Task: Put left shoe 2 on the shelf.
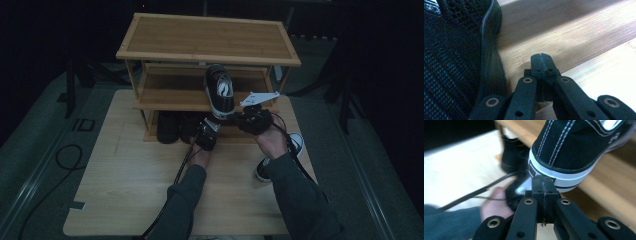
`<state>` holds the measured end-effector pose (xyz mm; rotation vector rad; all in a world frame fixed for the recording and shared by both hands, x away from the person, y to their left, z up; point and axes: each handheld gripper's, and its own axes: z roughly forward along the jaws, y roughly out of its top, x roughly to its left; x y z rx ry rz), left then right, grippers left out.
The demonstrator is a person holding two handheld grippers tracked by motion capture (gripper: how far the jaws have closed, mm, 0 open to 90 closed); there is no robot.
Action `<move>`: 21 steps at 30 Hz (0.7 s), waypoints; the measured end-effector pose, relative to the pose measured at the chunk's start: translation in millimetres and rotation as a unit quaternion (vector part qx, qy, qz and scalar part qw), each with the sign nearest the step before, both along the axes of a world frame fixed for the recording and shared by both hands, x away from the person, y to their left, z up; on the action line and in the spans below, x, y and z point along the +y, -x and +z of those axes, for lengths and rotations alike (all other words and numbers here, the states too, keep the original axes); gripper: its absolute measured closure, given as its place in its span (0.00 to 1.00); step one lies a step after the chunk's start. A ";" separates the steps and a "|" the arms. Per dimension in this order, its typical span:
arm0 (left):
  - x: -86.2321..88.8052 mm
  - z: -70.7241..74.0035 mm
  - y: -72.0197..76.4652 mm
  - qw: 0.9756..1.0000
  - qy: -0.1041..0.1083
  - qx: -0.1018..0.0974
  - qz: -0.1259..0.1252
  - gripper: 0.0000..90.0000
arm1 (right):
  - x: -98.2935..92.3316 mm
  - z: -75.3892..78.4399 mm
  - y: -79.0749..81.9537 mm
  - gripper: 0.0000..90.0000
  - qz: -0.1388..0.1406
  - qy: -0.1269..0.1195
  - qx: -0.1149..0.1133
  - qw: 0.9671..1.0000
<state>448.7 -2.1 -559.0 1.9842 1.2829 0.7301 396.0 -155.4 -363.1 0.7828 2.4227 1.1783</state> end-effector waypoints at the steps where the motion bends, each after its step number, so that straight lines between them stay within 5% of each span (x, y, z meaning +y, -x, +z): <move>1: 0.3 -0.1 -0.1 1.000 0.001 0.000 0.000 1.00 | 1.6 -0.8 -5.6 1.00 0.007 -0.013 0.015 1.000; 14: 0.3 0.0 0.1 1.000 0.003 0.001 0.001 1.00 | 23.2 -5.1 -13.9 1.00 0.014 -0.006 0.008 1.000; 15: 0.2 -0.1 0.0 1.000 0.004 0.001 0.003 1.00 | 22.8 -7.5 -20.1 1.00 -0.022 0.006 -0.006 1.000; 17: 0.2 0.0 0.1 1.000 0.003 0.001 0.003 1.00 | 18.5 -7.7 -25.9 1.00 -0.009 -0.019 0.016 1.000; 21: 0.0 -0.1 0.1 1.000 0.003 0.001 0.003 1.00 | 24.0 -8.2 -25.9 1.00 -0.001 -0.014 0.008 1.000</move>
